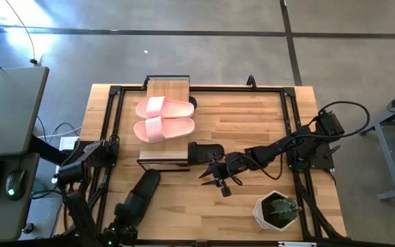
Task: Pick and place slides into the shelf
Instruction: Put the black slide under the shelf
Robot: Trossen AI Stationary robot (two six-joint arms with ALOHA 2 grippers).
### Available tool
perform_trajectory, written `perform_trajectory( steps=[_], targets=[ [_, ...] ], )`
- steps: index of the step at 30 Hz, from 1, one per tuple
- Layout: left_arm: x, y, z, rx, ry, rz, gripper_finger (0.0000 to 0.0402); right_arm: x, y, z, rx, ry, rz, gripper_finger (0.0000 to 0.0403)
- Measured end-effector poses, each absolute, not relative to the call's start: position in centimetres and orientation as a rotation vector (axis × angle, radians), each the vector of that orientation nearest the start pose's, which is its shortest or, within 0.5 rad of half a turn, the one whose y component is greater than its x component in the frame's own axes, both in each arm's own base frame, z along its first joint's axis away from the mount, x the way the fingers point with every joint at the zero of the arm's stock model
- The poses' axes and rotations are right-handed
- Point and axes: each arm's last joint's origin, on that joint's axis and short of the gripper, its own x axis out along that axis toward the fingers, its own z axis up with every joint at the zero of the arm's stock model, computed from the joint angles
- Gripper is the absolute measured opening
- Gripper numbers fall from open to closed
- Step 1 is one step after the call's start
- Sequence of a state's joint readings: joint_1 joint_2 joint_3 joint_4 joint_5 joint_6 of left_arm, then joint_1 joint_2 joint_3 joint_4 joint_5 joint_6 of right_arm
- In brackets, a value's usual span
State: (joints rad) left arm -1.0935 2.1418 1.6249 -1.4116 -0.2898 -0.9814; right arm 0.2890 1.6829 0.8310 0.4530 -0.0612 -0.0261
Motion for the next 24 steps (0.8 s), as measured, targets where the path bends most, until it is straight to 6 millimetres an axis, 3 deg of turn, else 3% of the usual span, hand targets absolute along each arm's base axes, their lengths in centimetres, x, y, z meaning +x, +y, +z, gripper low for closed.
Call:
perform_trajectory(
  steps=[6,16,24],
  targets=[
    [17.79,-32.78,16.56,0.478,1.503,0.217,0.0041,33.03,10.00,18.35,-0.068,0.394,0.350,0.0119],
    [17.47,-32.40,16.73,0.479,1.560,0.260,0.0160,33.03,10.00,18.35,-0.061,0.395,0.348,0.0118],
    [17.38,-31.87,17.01,0.527,1.528,0.328,0.0173,33.03,10.00,18.35,-0.062,0.395,0.348,0.0118]
  ],
)
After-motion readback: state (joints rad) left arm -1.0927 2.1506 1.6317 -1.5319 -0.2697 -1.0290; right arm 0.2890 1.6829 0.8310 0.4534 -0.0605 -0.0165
